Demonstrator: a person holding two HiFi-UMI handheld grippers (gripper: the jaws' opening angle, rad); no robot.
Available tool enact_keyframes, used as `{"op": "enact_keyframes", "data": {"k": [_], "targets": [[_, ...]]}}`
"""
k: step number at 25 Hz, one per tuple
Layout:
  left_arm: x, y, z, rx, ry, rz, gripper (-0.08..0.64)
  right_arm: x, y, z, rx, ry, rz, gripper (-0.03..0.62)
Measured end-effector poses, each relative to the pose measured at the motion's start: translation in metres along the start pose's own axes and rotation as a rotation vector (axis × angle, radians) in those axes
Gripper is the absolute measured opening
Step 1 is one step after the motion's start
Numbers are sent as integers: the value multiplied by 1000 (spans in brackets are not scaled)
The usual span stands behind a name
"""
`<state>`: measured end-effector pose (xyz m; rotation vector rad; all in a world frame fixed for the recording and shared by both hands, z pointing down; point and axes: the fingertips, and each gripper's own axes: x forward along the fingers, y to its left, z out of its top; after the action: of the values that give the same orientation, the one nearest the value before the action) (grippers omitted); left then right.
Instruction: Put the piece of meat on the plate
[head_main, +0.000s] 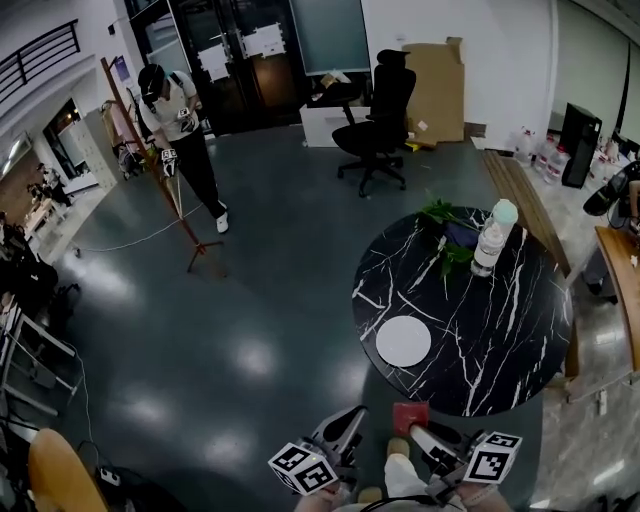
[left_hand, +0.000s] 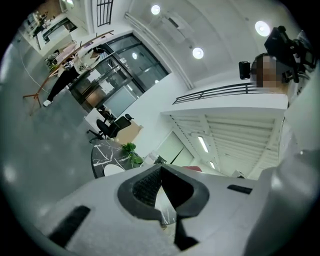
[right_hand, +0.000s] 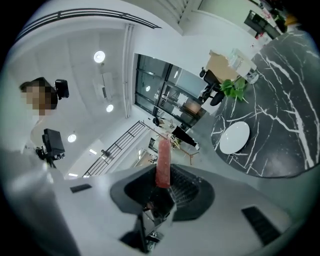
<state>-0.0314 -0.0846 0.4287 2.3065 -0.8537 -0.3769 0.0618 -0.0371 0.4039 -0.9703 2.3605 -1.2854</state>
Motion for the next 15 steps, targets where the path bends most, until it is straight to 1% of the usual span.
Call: {"op": "enact_keyframes", "data": {"k": [3, 5, 10, 15], "targets": [[23, 18, 7, 0, -18, 24, 9, 14, -22, 16, 23, 22, 1, 84], [38, 27, 7, 10, -15, 28, 9, 21, -36, 26, 31, 40, -5, 84], [73, 35, 10, 39, 3, 21, 9, 36, -63, 54, 35, 60, -1, 84], [92, 47, 5, 71, 27, 57, 9, 46, -88, 64, 27, 101, -10, 84]]}}
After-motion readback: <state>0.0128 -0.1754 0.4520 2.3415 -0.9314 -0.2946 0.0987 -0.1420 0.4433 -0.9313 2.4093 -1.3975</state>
